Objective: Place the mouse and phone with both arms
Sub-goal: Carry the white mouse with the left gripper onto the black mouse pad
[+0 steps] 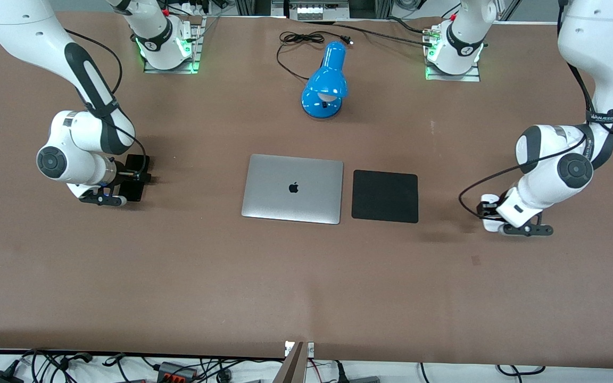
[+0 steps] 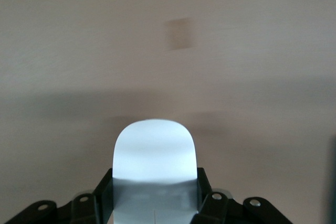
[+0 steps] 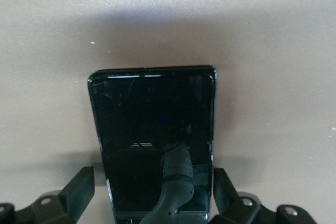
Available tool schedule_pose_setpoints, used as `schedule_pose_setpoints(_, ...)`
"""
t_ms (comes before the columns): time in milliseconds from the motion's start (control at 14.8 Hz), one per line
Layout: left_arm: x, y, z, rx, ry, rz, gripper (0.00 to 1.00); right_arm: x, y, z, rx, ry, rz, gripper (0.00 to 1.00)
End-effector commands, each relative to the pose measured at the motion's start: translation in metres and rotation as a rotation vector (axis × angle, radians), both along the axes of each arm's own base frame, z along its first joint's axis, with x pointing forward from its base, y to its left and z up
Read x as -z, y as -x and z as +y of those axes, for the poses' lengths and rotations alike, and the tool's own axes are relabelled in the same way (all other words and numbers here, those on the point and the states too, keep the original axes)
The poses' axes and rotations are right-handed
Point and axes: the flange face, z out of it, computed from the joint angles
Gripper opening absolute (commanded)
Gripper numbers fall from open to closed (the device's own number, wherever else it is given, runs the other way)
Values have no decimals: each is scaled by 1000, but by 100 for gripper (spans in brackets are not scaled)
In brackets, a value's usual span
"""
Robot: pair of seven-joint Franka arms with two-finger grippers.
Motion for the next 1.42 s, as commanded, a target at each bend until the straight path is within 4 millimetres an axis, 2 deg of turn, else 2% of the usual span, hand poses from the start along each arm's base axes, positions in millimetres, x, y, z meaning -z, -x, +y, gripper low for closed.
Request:
schedule_pose_setpoints(0, -36, -14, -71, 10, 25, 45, 38, 7, 2, 4, 19, -2, -13, 100)
schedule_pose_setpoints(135, -44, -9, -123, 25, 27, 43, 39, 8, 5, 3, 21, -3, -2, 100)
schedule_pose_setpoints(270, -43, 4, -182, 89, 25, 33, 38, 7, 7, 3, 19, -3, 1, 100)
schedule_pose_setpoints(472, -15, 22, -237, 34, 39, 30, 38, 6, 8, 3, 13, -6, 9, 43)
schedule_pose_setpoints(540, -2, 33, -254, 28, 37, 44, 38, 5, 8, 4, 6, -7, 18, 30)
schedule_pose_setpoints(607, 5, 37, -261, 16, 41, 38, 38, 3, 8, 3, -13, -13, 24, 20)
schedule_pose_setpoints(675, 15, 43, -263, 0, 48, 34, 37, 1, 6, 2, -30, -19, 30, 16)
schedule_pose_setpoints(877, 41, 61, -263, -22, 83, -6, 37, -11, 0, 2, -62, -27, 22, 11)
schedule_pose_setpoints(1012, 50, 69, -263, -50, 89, -7, 37, -25, -7, 6, -70, -28, 13, 9)
schedule_pose_setpoints(1215, 68, 78, -269, -49, 82, 24, 38, -49, -32, 44, -119, -52, -19, 9)
schedule_pose_setpoints(1350, 68, 77, -268, -50, 83, 22, 38, -64, -47, 82, -159, -75, -53, 9)
